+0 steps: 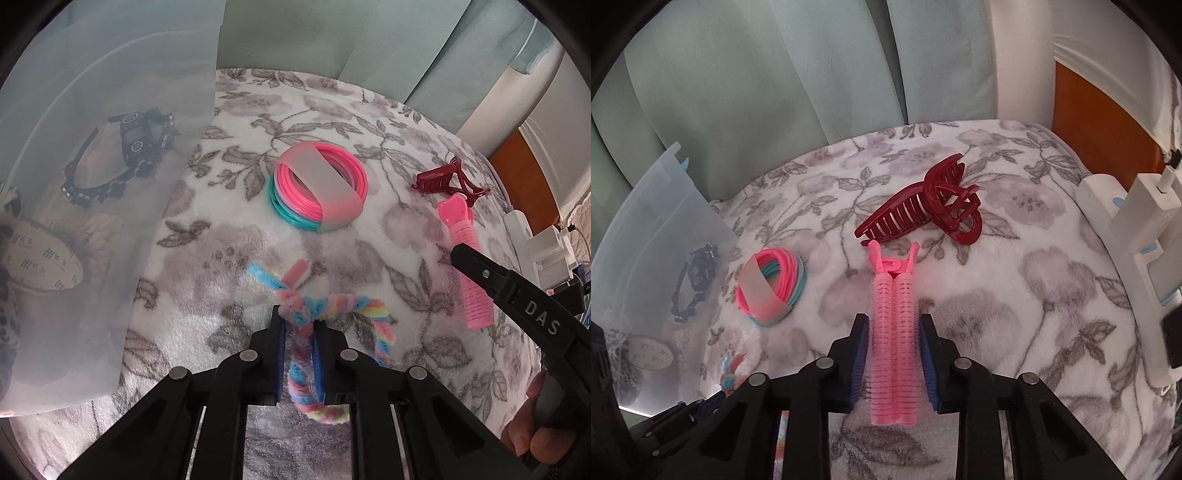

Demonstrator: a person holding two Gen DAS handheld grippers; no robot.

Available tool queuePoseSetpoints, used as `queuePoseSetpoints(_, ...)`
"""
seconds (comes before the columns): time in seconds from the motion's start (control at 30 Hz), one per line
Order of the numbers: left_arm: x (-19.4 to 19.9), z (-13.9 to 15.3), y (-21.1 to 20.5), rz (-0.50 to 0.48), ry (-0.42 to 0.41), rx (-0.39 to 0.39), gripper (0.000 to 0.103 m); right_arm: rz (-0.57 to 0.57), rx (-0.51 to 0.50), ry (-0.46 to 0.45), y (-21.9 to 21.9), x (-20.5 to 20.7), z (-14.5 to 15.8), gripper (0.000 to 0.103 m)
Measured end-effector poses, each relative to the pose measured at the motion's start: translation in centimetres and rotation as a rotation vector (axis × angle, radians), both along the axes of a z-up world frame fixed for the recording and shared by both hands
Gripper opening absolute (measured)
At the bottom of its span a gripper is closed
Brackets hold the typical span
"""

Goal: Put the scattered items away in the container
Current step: 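Lift and carry the pipe-cleaner loop and pink roller over the box with both tools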

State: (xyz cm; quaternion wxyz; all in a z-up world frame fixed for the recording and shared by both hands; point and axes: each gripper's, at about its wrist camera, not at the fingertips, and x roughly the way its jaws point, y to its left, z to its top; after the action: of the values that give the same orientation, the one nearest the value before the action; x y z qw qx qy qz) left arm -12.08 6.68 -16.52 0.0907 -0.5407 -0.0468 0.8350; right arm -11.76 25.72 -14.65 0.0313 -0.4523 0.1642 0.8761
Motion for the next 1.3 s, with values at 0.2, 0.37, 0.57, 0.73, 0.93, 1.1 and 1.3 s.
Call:
queuePoseSetpoints(0.2,1.0,1.2,0.4,-0.020,0.019,0.006,0.011,-0.046,-0.043,0.017,1.0,3.1,1.5,0.029)
queuePoseSetpoints(0.37,2.4,3.4,1.1,-0.044,0.060,0.017,0.011,-0.082,-0.049,0.042,1.7,5.5,3.5,0.029)
queuePoseSetpoints(0.57,4.2,7.5,1.7,-0.077,0.146,0.030,0.011,-0.107,-0.050,0.113,2.1,8.2,7.1,0.029)
queuePoseSetpoints(0.73,6.0,11.4,1.6,-0.089,0.228,0.041,0.011,-0.111,-0.040,0.198,1.8,10.3,10.7,0.029)
queuePoseSetpoints(0.93,8.2,15.2,1.5,-0.105,0.310,0.055,0.011,-0.109,-0.028,0.284,1.1,12.7,14.2,0.029)
queuePoseSetpoints(1.1,9.9,18.0,1.4,-0.124,0.377,0.072,0.011,-0.113,-0.020,0.345,0.7,14.4,16.5,0.029)
queuePoseSetpoints(1.3,11.4,21.4,0.6,-0.138,0.466,0.099,0.011,-0.106,-0.019,0.414,-0.2,15.9,19.3,0.029)
